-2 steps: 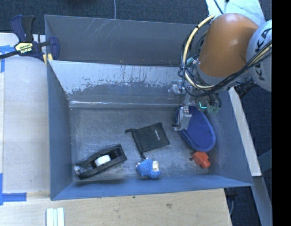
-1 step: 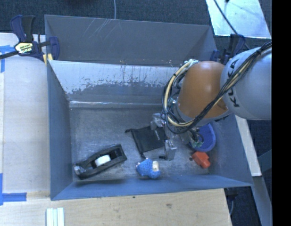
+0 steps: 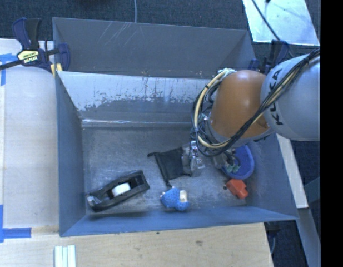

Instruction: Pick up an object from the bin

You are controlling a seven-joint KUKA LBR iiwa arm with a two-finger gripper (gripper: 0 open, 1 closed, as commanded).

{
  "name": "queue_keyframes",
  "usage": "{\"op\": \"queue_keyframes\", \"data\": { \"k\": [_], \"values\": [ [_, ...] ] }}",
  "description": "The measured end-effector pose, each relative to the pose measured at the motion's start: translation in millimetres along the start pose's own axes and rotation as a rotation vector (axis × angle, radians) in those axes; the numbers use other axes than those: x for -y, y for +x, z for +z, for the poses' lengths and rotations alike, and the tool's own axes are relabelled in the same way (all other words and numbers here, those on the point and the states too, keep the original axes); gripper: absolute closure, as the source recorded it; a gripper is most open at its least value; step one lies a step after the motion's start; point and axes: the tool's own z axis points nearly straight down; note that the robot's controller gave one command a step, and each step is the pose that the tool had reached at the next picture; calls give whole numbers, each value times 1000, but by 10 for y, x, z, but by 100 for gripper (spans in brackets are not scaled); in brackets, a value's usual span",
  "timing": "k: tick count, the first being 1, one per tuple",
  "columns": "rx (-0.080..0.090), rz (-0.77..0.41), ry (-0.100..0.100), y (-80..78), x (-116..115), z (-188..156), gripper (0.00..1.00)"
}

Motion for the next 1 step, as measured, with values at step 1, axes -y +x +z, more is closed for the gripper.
{"op": "queue_keyframes", "data": {
  "k": [1],
  "values": [
    [0,0,0,0,0,0,0]
  ]
}}
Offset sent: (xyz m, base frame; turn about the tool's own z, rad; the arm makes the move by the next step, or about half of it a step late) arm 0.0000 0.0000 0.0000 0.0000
